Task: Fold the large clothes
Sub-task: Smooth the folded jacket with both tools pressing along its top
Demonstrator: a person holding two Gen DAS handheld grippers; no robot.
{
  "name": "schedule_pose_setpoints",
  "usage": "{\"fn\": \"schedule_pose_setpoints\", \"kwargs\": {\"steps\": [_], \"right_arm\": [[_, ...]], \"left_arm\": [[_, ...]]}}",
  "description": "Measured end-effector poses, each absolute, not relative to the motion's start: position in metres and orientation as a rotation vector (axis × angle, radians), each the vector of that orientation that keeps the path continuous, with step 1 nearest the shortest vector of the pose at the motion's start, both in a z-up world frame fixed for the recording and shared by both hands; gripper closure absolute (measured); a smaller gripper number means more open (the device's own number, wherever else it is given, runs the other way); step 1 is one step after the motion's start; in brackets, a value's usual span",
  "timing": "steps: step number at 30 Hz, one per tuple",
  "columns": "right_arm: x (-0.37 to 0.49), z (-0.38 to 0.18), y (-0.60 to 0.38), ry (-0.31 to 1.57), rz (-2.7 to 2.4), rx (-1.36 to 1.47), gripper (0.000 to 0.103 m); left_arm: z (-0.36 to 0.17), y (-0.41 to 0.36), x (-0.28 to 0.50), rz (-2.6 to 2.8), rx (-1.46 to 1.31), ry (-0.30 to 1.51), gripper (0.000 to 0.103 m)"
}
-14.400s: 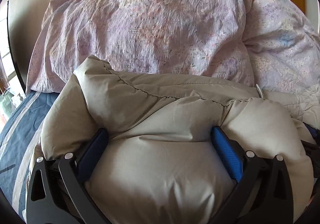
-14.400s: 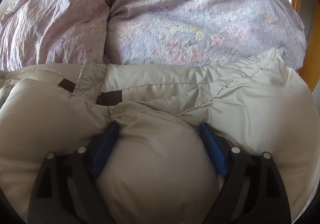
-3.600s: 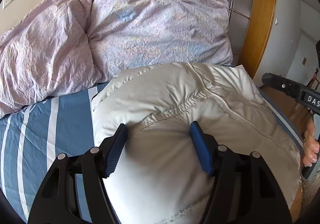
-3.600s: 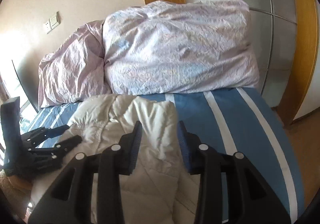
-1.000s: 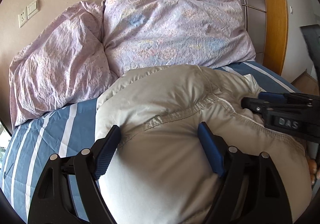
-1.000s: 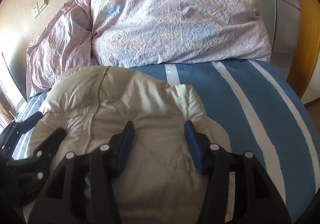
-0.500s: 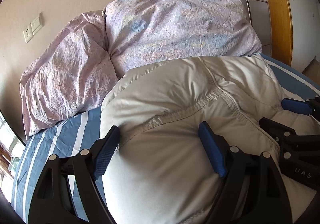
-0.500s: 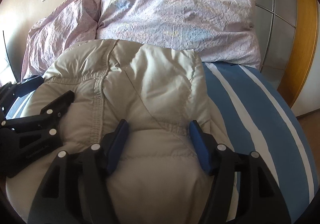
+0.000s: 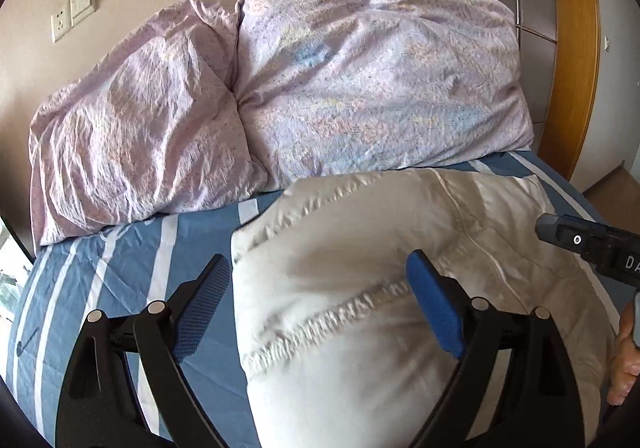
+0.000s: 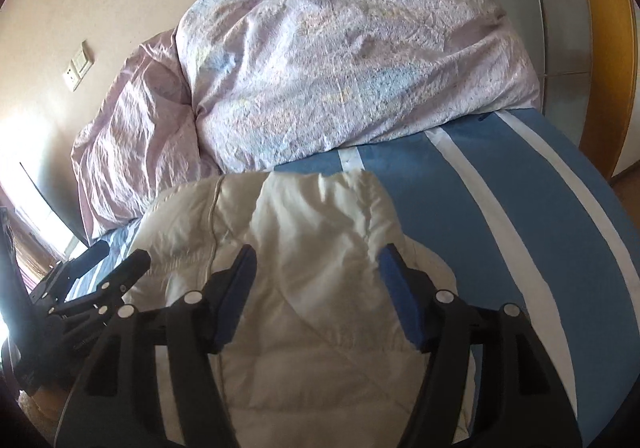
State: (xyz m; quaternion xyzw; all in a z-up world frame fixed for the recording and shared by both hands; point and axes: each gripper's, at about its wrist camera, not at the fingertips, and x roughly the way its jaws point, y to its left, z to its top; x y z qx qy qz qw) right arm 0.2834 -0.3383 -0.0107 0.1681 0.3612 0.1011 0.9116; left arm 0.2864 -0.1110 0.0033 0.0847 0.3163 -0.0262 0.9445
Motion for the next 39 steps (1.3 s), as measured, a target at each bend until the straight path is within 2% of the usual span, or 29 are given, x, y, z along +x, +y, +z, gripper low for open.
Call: {"fn": "schedule_pose_setpoints", "kwargs": {"steps": [5,20,29,33,39], "right_arm": [[0.315,-0.031,-0.325,0.824,0.157,0.286,0.038],[0.324,-0.057,-0.313,0.826,0.075,0.189,0.034],[0.240,-0.019,-0.315,0.763,0.199,0.152,0.033],[0.224,-0.028,-0.304,0.759,0.167,0.066,0.031],[0.231,-0.047,-0.298,0.778,0.128,0.028,0.027]], "left_arm": [[-0.014,-0.116,0.306,-0.069,0.158,0.717,0.012],[-0.039,-0.134,0.314,0.012,0.233,0.700,0.008],[-0.014,-0.112,0.271,-0.091,0.143,0.698,0.007],[-0.018,-0.128,0.250,-0.075,0.221,0.643,0.006],[-0.030,-0.133,0.260,-0.050,0.221,0.671,0.006]]}}
